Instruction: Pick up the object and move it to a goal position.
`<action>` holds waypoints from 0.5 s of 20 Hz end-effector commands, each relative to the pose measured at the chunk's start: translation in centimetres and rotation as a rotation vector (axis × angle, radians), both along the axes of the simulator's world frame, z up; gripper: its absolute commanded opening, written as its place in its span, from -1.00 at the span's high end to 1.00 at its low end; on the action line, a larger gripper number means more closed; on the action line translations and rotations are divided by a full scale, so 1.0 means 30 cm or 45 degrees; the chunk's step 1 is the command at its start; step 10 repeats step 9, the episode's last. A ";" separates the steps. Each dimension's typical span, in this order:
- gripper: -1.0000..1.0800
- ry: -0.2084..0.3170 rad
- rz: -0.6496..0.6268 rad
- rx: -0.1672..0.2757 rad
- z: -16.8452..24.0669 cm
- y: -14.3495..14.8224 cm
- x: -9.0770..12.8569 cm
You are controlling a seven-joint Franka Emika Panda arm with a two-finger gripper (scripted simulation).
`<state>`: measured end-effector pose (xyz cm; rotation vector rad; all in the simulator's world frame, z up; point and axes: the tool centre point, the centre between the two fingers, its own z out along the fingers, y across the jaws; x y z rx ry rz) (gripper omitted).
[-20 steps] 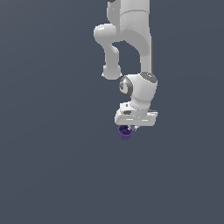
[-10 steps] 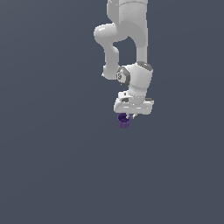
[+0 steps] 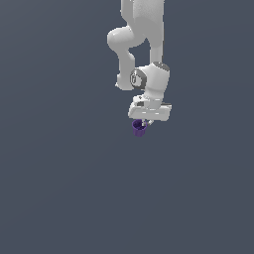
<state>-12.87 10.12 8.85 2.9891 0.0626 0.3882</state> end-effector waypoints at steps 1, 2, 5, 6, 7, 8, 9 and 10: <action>1.00 -0.002 0.000 0.000 0.005 -0.002 -0.026; 1.00 -0.002 0.000 -0.001 0.006 -0.002 -0.034; 1.00 -0.003 0.000 -0.002 0.008 -0.003 -0.048; 1.00 -0.003 0.000 -0.002 0.008 -0.004 -0.050; 1.00 -0.003 0.000 -0.003 0.008 -0.004 -0.050; 1.00 -0.004 0.000 -0.004 0.008 -0.004 -0.049; 1.00 -0.004 0.000 -0.004 0.008 -0.004 -0.049; 1.00 -0.004 0.000 -0.004 0.008 -0.004 -0.049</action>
